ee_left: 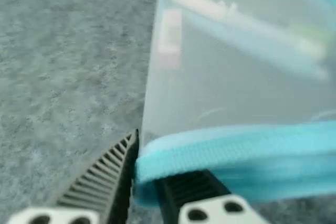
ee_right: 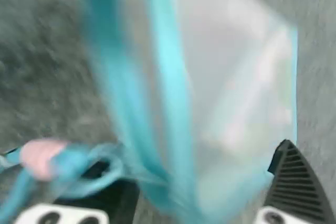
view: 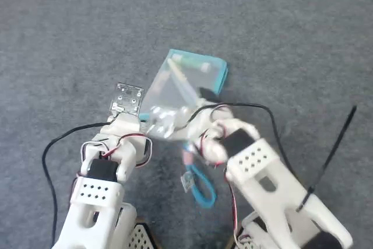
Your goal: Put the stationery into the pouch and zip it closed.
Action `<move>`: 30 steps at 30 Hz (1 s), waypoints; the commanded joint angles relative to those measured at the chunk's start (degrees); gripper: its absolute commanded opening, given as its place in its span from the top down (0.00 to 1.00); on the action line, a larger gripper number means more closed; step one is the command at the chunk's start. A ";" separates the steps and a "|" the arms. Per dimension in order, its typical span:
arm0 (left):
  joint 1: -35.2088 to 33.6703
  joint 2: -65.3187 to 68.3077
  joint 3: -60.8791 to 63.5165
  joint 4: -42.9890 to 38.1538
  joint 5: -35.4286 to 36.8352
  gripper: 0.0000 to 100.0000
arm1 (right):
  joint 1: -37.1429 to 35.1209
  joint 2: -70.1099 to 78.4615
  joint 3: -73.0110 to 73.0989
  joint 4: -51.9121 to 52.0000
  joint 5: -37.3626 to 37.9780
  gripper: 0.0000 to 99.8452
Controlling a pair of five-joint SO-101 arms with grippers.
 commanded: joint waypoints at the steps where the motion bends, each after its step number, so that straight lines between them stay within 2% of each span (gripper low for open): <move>1: 0.88 -1.14 -2.95 0.35 -0.70 0.99 | -4.35 -6.64 -2.99 1.19 0.44 0.65; 4: 0.79 -1.14 -2.86 0.35 -0.70 0.99 | -4.35 -6.20 -1.41 -0.04 0.18 0.69; 9: 0.79 -1.14 -2.86 0.35 -0.70 0.99 | -1.80 -5.85 -1.23 0.57 -1.23 0.88; 16: 0.79 -1.14 -2.86 0.35 -0.70 0.99 | 4.09 -5.76 -1.23 0.57 -1.23 1.00; 19: 0.35 -1.58 -2.86 0.35 -0.70 0.99 | 6.81 -5.49 -1.41 0.57 -2.37 0.99; 21: 0.26 -1.67 -3.38 0.26 -0.70 0.98 | 8.75 -5.58 -1.93 0.04 -6.42 0.99; 23: 0.18 -1.76 -4.70 1.14 -0.70 0.93 | 10.59 -5.14 -4.13 0.92 -10.29 0.99; 26: 0.18 -1.76 -9.19 6.68 -0.79 0.84 | 12.88 -4.70 -7.74 4.00 -15.47 0.99; 30: -1.05 -4.22 -15.69 16.00 -0.88 0.83 | 14.02 -0.75 -12.48 7.08 -19.78 0.99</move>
